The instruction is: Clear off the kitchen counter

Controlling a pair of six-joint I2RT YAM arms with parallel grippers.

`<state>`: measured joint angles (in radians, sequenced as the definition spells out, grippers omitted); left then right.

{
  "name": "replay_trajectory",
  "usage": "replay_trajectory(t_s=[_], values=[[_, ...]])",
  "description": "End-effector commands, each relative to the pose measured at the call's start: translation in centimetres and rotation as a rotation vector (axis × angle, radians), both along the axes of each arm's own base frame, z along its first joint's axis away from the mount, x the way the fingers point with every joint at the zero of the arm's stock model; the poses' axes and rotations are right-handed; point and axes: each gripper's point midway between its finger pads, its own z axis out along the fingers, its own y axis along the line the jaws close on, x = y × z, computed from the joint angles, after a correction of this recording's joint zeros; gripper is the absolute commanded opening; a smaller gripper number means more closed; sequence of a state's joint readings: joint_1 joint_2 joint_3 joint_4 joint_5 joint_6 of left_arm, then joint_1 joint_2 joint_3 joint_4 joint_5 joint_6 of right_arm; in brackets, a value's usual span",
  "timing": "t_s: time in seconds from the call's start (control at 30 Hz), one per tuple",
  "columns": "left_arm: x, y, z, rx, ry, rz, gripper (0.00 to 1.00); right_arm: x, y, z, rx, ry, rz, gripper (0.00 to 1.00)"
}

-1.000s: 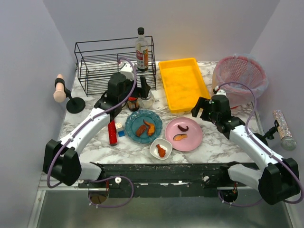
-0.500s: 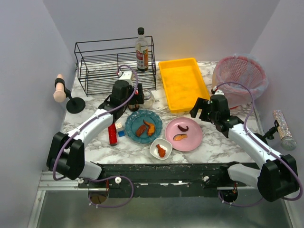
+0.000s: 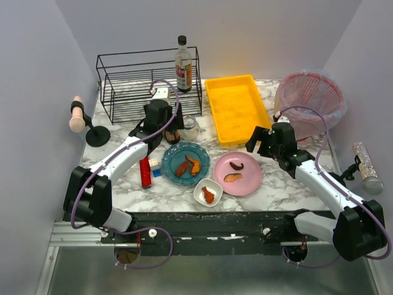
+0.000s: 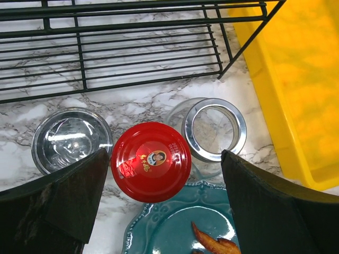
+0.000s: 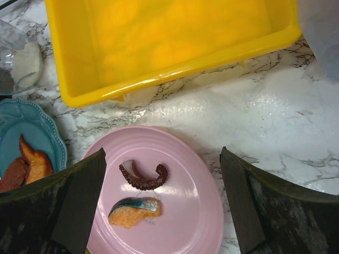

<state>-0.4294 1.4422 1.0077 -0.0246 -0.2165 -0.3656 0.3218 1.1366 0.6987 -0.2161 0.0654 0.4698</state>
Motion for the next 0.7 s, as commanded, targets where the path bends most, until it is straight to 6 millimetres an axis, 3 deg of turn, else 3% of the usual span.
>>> replay_trajectory(t_s=[0.0, 0.17, 0.43, 0.67], values=[[0.5, 0.6, -0.7, 0.033, 0.026, 0.029, 0.99, 0.0, 0.2, 0.2, -0.009, -0.001, 0.015, 0.96], [0.5, 1.0, -1.5, 0.046, 0.042, 0.052, 0.99, -0.1, 0.2, 0.2, -0.006, -0.004, 0.014, 0.96], [1.1, 1.6, -0.4, 0.033, 0.021, 0.063, 0.99, -0.1, 0.2, 0.1, -0.006, 0.001, 0.016, 0.96], [1.1, 0.8, -2.0, 0.016, 0.058, 0.034, 0.99, -0.2, 0.2, -0.2, -0.003, 0.009, 0.016, 0.96]])
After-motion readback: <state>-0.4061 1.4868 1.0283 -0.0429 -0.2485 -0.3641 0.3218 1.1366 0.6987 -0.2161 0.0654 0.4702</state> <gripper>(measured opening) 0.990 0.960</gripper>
